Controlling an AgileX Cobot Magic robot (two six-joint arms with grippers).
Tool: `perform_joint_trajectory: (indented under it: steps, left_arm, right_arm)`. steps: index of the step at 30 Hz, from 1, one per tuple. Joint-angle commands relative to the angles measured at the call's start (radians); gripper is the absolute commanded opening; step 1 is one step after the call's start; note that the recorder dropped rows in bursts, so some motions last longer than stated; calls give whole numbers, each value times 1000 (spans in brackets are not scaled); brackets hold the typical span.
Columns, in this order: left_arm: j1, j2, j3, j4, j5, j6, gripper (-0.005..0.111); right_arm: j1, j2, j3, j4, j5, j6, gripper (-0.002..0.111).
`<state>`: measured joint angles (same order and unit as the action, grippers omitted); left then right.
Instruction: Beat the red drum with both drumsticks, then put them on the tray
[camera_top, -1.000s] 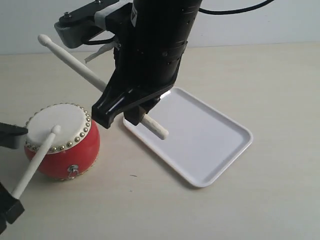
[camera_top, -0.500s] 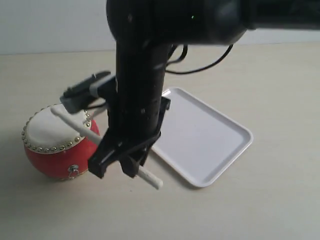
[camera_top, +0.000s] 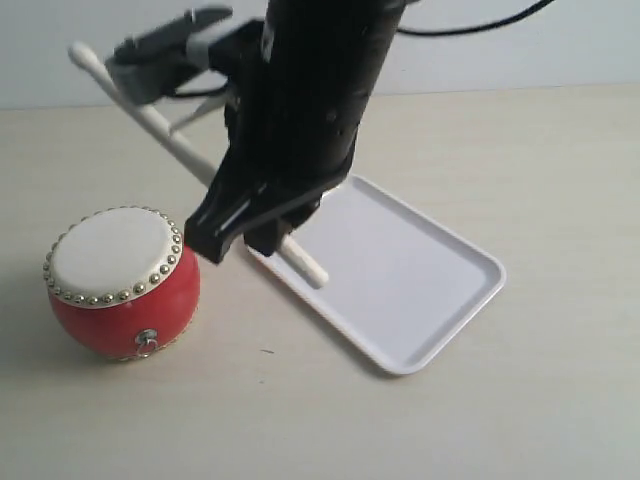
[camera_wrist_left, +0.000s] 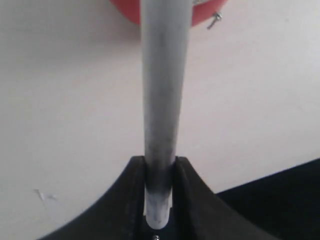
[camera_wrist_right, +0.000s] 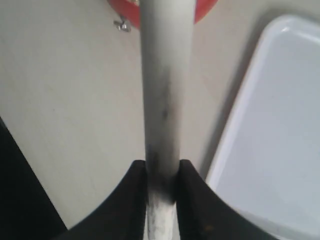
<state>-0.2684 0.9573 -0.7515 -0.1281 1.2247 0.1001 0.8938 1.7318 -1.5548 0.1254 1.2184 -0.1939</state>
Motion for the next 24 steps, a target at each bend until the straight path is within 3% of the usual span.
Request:
perform_joint_trajectory:
  steps: [1,10,12,19,24]
  left_arm:
    - [3,185,-3,-37,-4,59,0]
    - [-1,529,19,-74,-4,105,0]
    - [-1,456,17,-74,-4,103,0]
    - [1,-190,17,-63,-4,12,0]
    - [1,-277,17,-58,-4,-11,0]
  right_arm:
    - [2,-87,-11,-21,3,15,0]
    - [2,-101,-11,-7,3,16,0]
    - [2,-98,-11,-11,3,14,0]
    - [2,213,59,139,3,-37,0]
    - [2,350,60,126,3,-39,0]
